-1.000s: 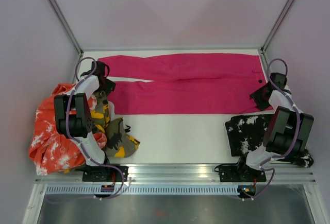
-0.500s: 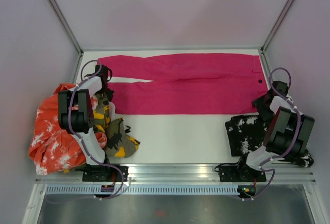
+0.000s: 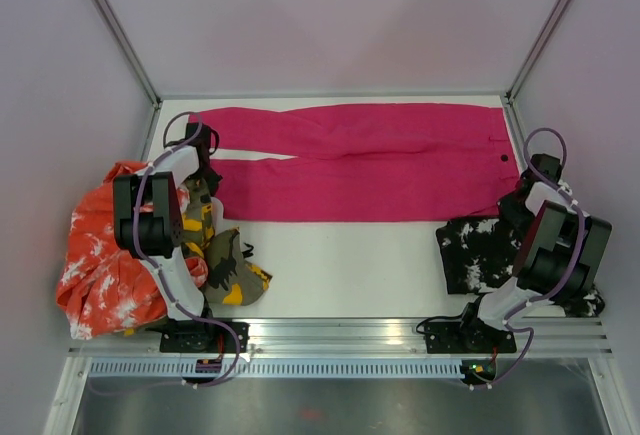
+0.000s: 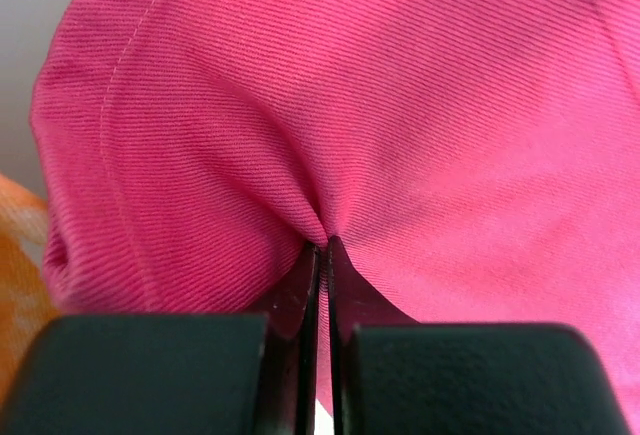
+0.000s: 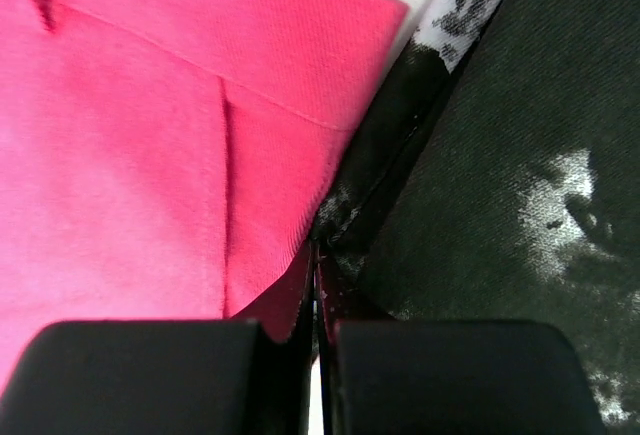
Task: Fold and stack the trousers
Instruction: Fold the trousers
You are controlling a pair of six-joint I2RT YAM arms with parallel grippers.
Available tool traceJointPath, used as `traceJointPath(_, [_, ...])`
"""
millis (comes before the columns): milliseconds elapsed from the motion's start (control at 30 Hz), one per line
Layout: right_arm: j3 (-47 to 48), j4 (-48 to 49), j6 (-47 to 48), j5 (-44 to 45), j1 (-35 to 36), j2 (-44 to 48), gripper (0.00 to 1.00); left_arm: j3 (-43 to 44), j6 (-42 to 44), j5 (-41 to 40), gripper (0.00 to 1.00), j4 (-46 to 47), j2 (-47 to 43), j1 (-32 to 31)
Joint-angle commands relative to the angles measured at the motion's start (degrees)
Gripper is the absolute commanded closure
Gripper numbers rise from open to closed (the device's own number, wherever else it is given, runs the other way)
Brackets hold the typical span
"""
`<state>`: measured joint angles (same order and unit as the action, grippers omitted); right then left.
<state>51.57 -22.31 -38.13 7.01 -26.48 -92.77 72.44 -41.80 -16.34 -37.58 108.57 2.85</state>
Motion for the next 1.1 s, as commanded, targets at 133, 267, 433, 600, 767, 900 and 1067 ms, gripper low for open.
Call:
traceJointPath(133, [5.12,2.80,-0.46,-0.07,0.20,2.95,0.92,6.74,6.29,-1.60,0.98,0.41,-5.30,0.31])
traceJointPath(267, [2.40,2.09,0.16,0.20,0.20,1.46,0.64,6.75,6.47,-0.98,0.98,0.49,-5.30,0.31])
traceJointPath(433, [-5.24,2.27,0.33,0.81,0.20,2.67,0.48,5.60,6.91,-0.80,0.98,0.49,-5.48,0.40])
traceJointPath(600, [-12.88,2.62,1.92,2.40,0.11,9.26,0.37,5.86,7.96,-1.06,0.98,0.49,-5.48,0.40])
traceJointPath(767, [-12.03,2.62,1.48,-0.84,0.11,14.20,0.34,5.69,8.14,-0.01,0.98,1.11,-5.65,0.40])
traceJointPath(900, [-4.21,2.71,-0.63,-3.75,0.11,13.24,0.31,5.34,8.05,0.78,0.98,1.46,-6.18,0.31])
traceJointPath(1067, [2.99,4.11,-1.68,-3.93,0.11,9.46,0.31,4.55,7.70,1.40,0.98,2.16,-6.71,0.40])
